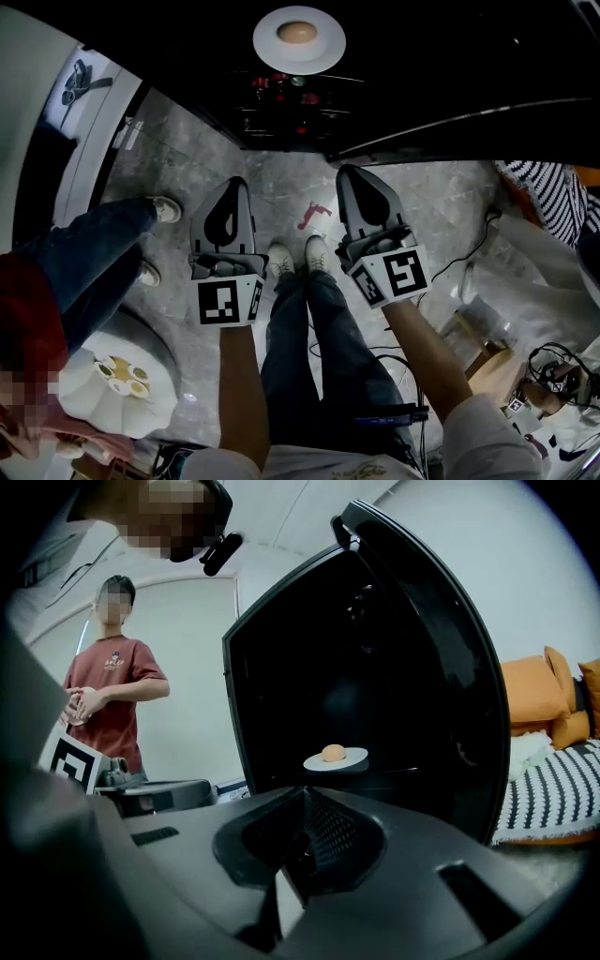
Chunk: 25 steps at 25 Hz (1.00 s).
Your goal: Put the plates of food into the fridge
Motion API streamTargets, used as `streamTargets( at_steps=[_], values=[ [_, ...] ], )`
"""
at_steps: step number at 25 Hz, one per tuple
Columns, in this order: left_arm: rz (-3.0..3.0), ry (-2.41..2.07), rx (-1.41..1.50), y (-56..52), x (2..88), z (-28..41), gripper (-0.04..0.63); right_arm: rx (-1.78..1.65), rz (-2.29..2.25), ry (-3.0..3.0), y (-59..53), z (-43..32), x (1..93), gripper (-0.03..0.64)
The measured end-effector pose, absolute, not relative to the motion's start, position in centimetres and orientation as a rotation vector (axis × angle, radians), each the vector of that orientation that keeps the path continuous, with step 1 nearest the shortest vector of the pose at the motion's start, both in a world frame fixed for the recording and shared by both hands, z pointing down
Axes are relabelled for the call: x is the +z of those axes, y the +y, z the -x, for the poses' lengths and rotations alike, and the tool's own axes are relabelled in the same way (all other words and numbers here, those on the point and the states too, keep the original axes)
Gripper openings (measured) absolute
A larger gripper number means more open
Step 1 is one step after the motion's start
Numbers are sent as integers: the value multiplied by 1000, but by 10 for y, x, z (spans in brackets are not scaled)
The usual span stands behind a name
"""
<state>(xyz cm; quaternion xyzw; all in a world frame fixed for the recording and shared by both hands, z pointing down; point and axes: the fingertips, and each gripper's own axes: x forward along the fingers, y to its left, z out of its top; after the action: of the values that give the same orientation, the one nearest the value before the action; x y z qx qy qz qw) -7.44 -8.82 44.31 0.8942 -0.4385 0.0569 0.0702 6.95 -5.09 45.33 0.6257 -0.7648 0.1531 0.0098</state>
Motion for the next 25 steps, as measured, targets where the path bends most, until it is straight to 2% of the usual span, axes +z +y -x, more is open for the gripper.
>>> streamTargets(
  at_steps=[12, 25],
  values=[
    [-2613, -1477, 225, -73, 448, 98, 8, 453, -1912, -2419, -34, -59, 443, 11],
    [-2497, -1566, 196, -49, 416, 108, 8, 516, -1844, -2473, -10, -65, 416, 11]
  ],
)
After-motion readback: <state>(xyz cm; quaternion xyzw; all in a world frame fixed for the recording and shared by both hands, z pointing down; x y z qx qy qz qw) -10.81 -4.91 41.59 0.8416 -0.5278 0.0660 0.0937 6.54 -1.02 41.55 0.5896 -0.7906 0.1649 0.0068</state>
